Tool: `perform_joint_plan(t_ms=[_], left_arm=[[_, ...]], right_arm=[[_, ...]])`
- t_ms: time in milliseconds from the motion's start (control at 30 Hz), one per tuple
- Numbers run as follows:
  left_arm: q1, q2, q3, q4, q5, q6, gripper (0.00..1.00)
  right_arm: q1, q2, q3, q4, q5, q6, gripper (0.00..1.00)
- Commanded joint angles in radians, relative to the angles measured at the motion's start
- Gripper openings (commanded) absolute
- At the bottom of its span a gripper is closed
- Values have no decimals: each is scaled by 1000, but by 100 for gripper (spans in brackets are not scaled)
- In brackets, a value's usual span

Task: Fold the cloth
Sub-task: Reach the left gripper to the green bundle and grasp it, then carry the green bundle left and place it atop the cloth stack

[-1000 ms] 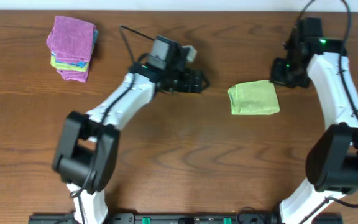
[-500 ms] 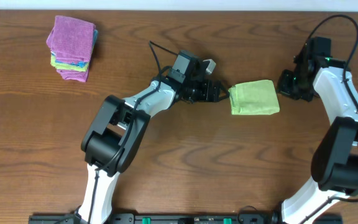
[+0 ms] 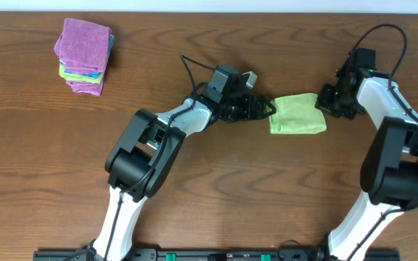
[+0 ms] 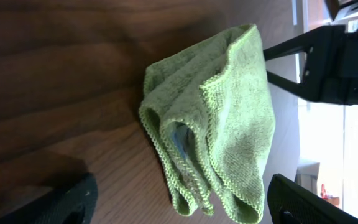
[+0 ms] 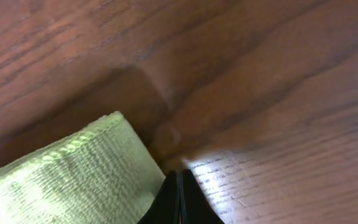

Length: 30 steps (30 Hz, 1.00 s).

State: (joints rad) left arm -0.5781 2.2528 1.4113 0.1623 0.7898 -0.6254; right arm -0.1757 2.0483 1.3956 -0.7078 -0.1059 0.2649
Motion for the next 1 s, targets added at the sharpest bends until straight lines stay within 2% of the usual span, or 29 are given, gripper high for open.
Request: perform_joint_plan(t_ms=[0, 333, 633, 700, 767, 800, 833, 900, 933, 967], left_arm=[[-22, 18, 2, -3, 8, -42, 89], [-68, 37, 2, -23, -15, -116, 90], [-71, 38, 2, -34, -13, -142, 89], [-71, 38, 2, -53, -15, -142, 81], [-71, 38, 2, -66, -16, -142, 64], [-71, 38, 2, -73, -20, -142, 52], [-70, 38, 2, -82, -31, -142, 34], [-64, 38, 2, -83, -32, -142, 11], [-59, 38, 3, -79, -31, -141, 6], [-52, 38, 6, -75, -27, -141, 6]], right_arm=[[-9, 32, -7, 8, -11, 27, 2], [1, 68, -7, 2, -121, 37, 2], [76, 68, -7, 7, -122, 37, 1], [76, 68, -7, 5, -123, 37, 1], [76, 68, -7, 2, -123, 37, 2], [76, 68, -7, 0, -123, 37, 2], [76, 68, -7, -5, -123, 36, 1], [76, 67, -6, -17, -122, 32, 2], [75, 66, -5, -25, -122, 17, 2], [72, 65, -1, -37, -121, 4, 1]])
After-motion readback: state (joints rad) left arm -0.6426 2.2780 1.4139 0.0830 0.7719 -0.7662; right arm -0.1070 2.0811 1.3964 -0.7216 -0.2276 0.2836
